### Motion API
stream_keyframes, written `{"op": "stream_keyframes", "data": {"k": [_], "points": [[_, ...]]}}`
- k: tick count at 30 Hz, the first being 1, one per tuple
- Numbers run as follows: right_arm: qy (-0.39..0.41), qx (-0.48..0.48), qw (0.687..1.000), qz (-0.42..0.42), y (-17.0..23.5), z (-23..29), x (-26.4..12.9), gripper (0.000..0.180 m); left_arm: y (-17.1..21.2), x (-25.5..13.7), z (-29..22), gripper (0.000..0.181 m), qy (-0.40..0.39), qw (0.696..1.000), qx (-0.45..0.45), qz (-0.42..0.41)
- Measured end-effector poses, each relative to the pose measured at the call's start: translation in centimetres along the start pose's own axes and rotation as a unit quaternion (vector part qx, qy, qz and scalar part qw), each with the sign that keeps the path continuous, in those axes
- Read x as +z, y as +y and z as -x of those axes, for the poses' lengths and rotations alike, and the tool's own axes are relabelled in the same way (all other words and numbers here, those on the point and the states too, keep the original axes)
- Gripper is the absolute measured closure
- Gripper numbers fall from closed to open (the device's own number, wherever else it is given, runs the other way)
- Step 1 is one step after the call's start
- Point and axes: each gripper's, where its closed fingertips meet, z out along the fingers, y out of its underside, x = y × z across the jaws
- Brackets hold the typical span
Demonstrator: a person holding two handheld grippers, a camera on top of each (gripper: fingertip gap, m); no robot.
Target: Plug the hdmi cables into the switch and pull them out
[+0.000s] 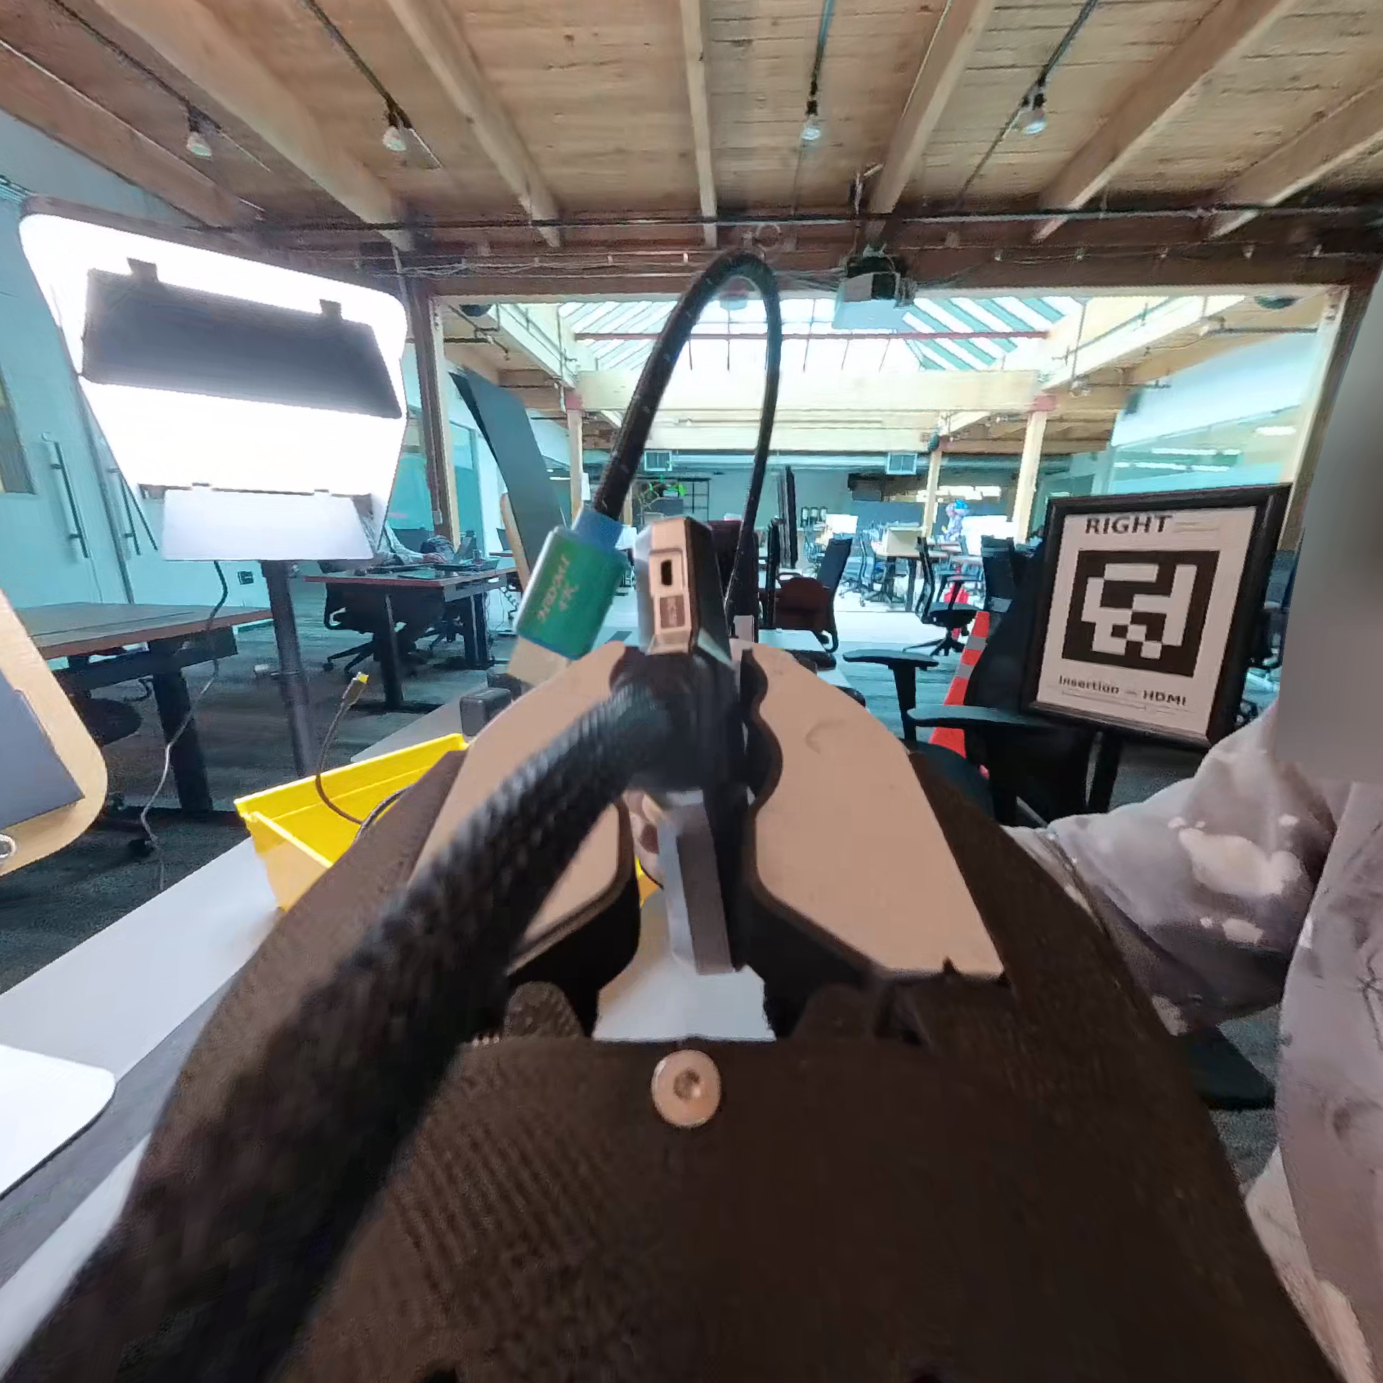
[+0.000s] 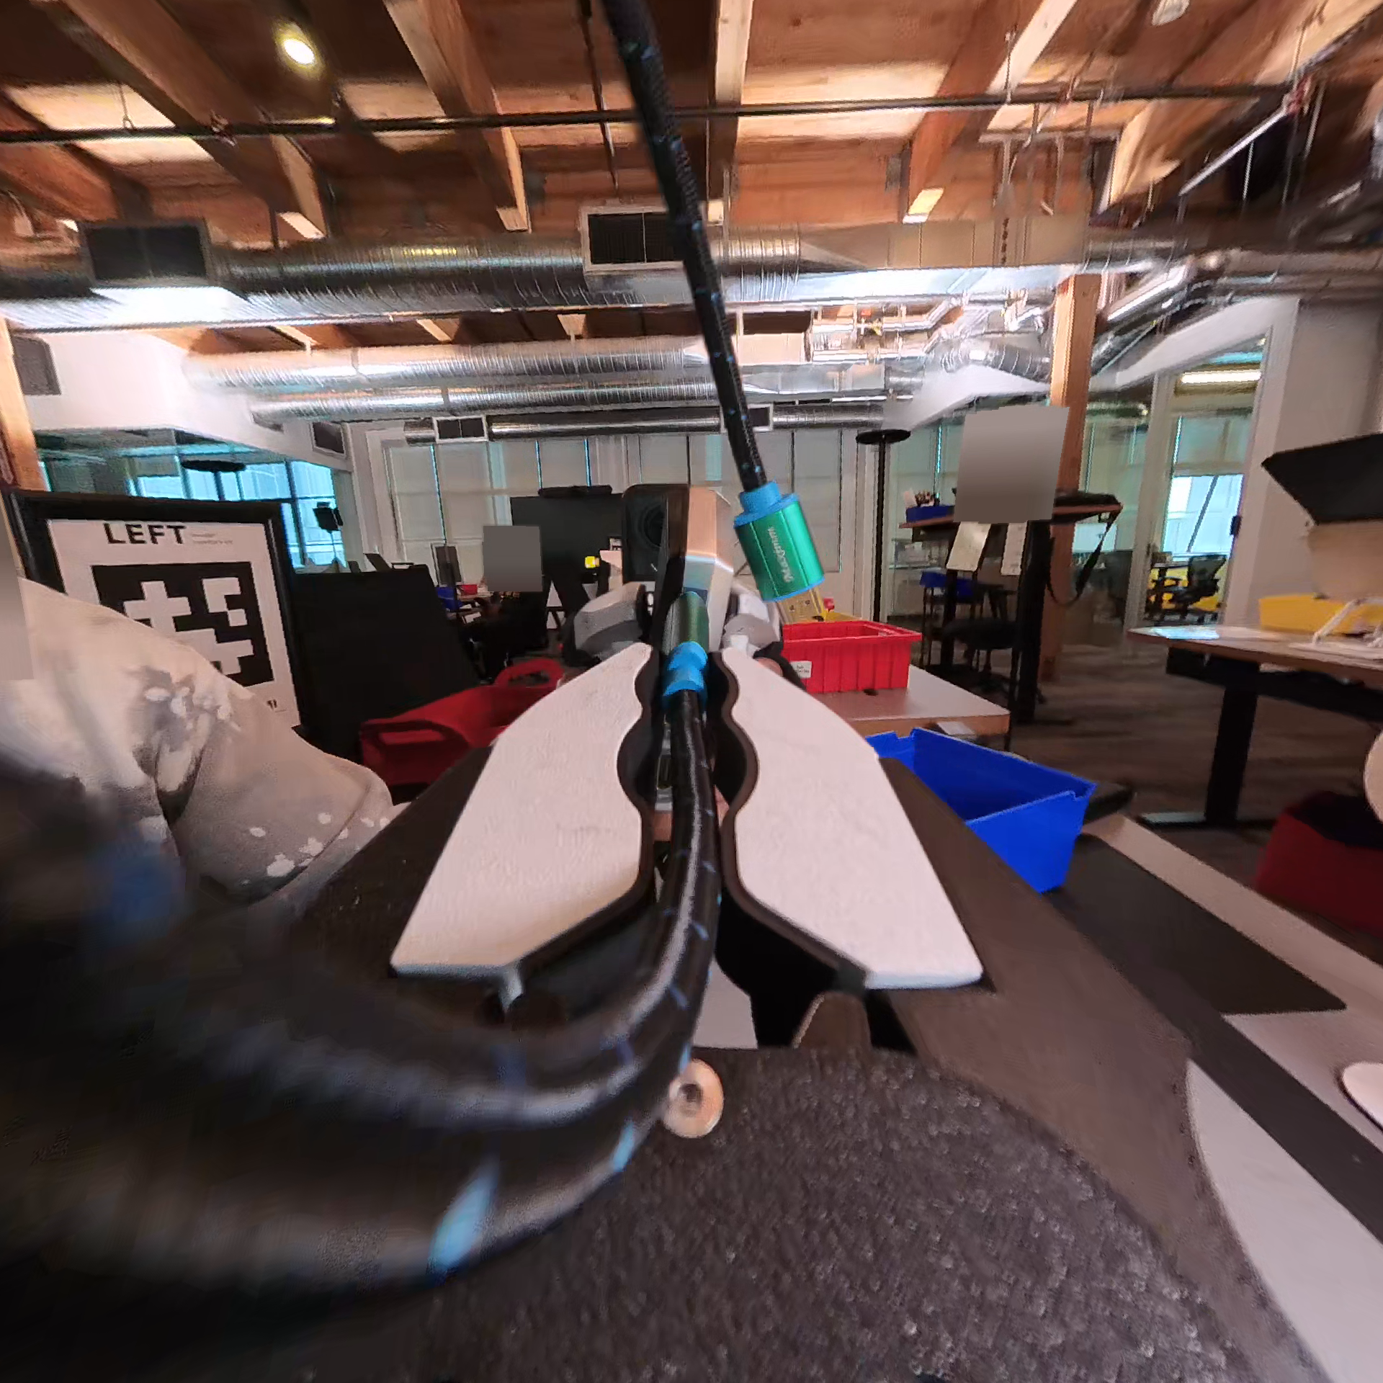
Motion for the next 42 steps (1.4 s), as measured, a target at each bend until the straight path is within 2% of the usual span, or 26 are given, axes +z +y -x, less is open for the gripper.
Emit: {"op": "stream_keyframes", "data": {"k": [3,7,9,11,12,13,14,15,17,21,25,28,32,37,42], "points": [[0.000,0.006,0.999,0.032,1.4,-0.2,0.5,0.168,0.4,0.4,0.4,0.148,-0.013,1.000,-0.014,-0.006],[0.011,0.006,0.999,0.031,1.5,-0.6,0.4,0.168,0.6,0.3,0.8,0.153,-0.023,0.999,-0.036,-0.013],[0.010,-0.003,1.000,0.018,1.4,-0.3,0.7,0.169,-0.1,0.1,0.6,0.155,-0.013,0.998,-0.036,-0.041],[0.000,-0.005,1.000,-0.021,0.8,0.0,0.7,0.169,-0.8,-0.3,0.3,0.156,0.000,0.997,-0.042,-0.067],[-0.004,0.005,0.997,-0.073,-0.7,-0.2,-0.4,0.169,-2.2,-1.2,0.6,0.155,-0.007,0.992,-0.048,-0.112],[0.003,0.019,0.992,-0.122,-2.4,-1.1,-2.4,0.169,-4.6,-3.4,1.6,0.156,-0.013,0.982,-0.071,-0.172],[0.020,0.009,0.991,-0.134,-3.2,-1.8,-4.0,0.169,-6.5,-5.6,2.2,0.156,-0.014,0.976,-0.070,-0.204],[0.040,-0.013,0.992,-0.116,-3.2,-2.2,-4.7,0.169,-7.0,-6.7,2.4,0.156,-0.029,0.982,-0.035,-0.184],[0.052,-0.029,0.995,-0.078,-2.7,-2.2,-4.3,0.168,-6.7,-6.3,1.9,0.155,-0.043,0.991,0.006,-0.124],[0.090,-0.039,0.995,0.005,-1.6,-3.2,-3.4,0.168,-4.3,-4.1,2.4,0.156,-0.057,0.997,-0.013,-0.054],[0.188,-0.073,0.972,0.122,-1.6,-4.7,-6.0,0.168,-3.9,-3.8,2.7,0.156,-0.061,0.996,-0.047,-0.049],[0.261,-0.081,0.939,0.210,-1.6,-5.9,-9.2,0.168,-4.5,-4.1,2.5,0.156,-0.074,0.996,-0.025,-0.039],[0.336,-0.092,0.867,0.356,0.5,-8.5,-14.9,0.168,-5.6,-4.7,2.1,0.155,-0.076,0.996,-0.013,-0.036],[0.388,-0.105,0.739,0.541,4.4,-12.3,-22.9,0.169,-6.6,-5.5,1.9,0.155,-0.083,0.996,-0.002,-0.038],[0.413,-0.104,0.609,0.669,7.4,-15.6,-29.1,0.168,-7.2,-6.0,1.8,0.155,-0.089,0.995,0.000,-0.042]]}}
